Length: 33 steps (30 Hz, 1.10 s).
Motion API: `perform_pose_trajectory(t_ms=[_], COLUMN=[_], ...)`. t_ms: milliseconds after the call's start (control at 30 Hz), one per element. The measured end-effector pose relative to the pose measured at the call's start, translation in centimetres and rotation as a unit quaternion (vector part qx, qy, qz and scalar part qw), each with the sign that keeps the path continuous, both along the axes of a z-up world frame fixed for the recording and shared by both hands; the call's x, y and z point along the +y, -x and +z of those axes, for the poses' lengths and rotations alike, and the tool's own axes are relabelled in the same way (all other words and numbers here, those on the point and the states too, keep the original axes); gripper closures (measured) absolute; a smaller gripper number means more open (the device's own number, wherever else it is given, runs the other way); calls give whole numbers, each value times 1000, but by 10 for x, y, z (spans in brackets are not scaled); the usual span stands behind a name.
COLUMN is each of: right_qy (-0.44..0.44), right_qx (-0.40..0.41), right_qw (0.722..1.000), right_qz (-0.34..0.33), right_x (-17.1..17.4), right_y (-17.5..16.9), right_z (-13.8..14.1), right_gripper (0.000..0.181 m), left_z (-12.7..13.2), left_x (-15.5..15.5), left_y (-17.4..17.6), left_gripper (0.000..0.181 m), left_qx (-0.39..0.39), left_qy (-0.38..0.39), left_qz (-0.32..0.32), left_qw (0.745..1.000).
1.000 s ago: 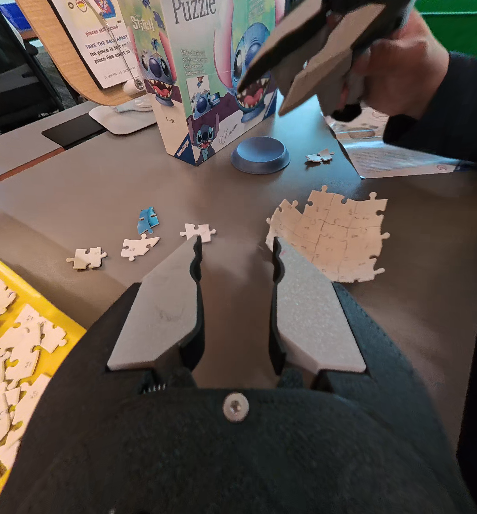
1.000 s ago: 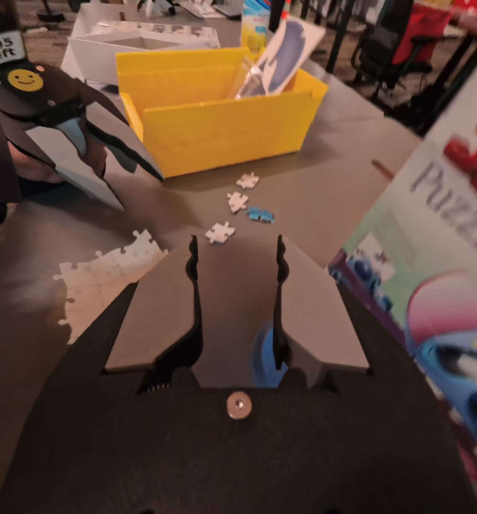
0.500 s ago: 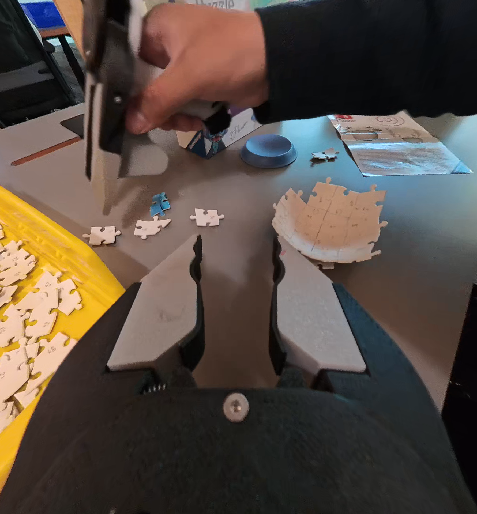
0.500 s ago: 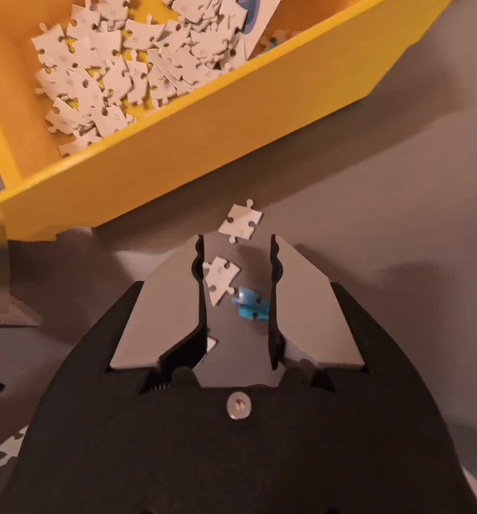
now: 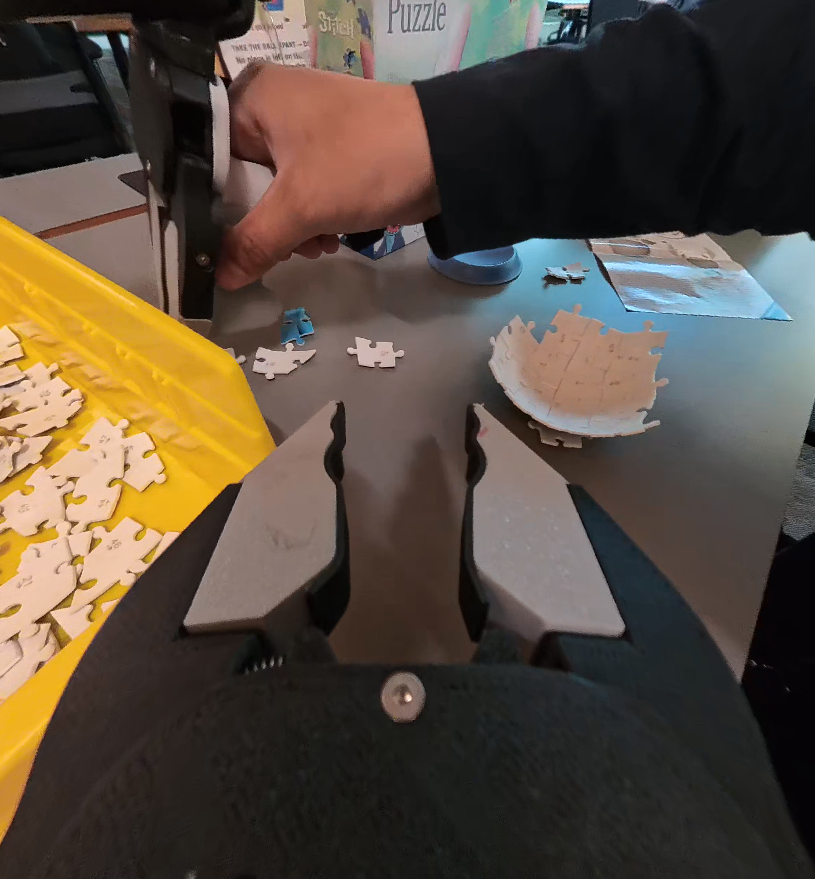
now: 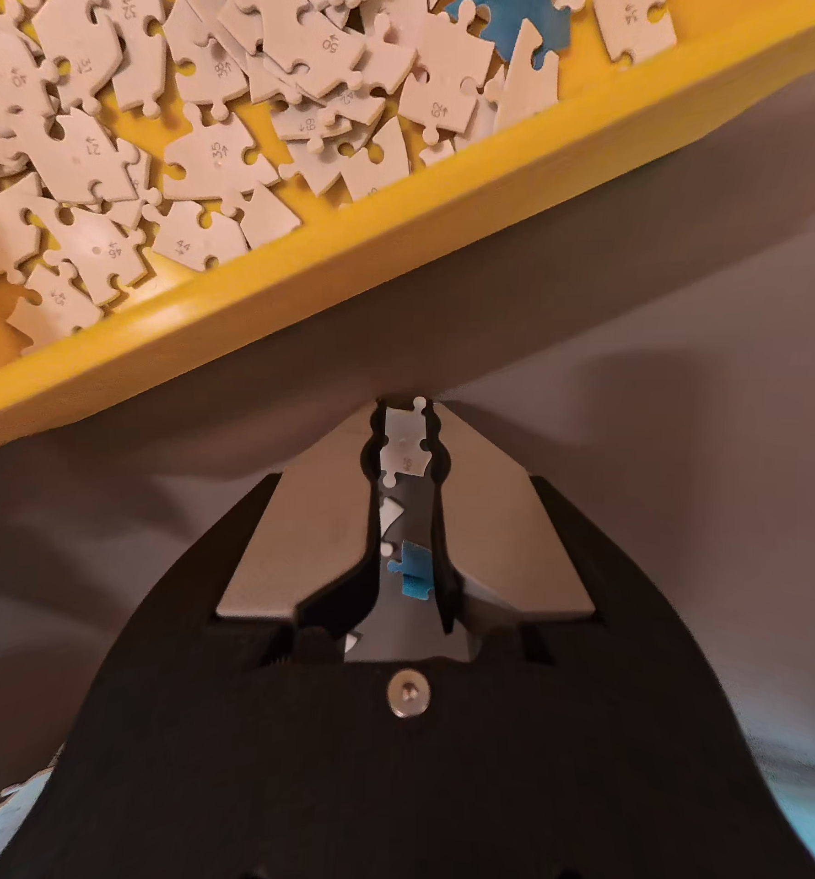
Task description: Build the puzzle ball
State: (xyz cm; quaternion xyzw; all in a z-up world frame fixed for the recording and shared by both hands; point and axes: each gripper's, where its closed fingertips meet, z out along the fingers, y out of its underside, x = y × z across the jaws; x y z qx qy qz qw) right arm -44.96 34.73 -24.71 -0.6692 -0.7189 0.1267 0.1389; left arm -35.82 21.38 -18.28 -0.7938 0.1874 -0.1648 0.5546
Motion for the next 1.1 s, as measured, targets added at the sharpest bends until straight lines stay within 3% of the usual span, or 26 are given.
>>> perform_pose_trajectory(t_ms=[167, 400, 533, 733, 833, 900, 967, 1100], right_qy=[0, 31, -3, -12, -5, -9, -5, -21], right_qx=[57, 213, 284, 365, 399, 421, 438, 456], right_qw=[998, 976, 958, 928, 912, 901, 893, 883], right_qz=[-12, -15, -31, -75, -90, -98, -102, -113], right_x=[-3, -52, -70, -77, -79, -79, -81, -79], right_y=[-14, -51, -73, -98, -108, -115, -122, -140], right_z=[29, 112, 141, 160, 165, 170, 174, 178], right_gripper=[168, 168, 168, 168, 168, 168, 168, 170], left_z=[1, 27, 44, 62, 73, 79, 86, 90], left_x=[1, 9, 24, 41, 47, 50, 49, 49], left_y=[1, -7, -24, -48, -49, -53, -61, -77], left_gripper=[134, 146, 150, 135, 137, 146, 173, 177], left_qx=[11, 73, 21, -144, -172, -179, -185, -171], left_qy=[-7, -27, -12, 17, -2, -11, -22, -30], left_qz=[8, 47, 38, 6, 14, 12, -8, -36], left_qw=[1000, 996, 999, 989, 985, 984, 982, 984])
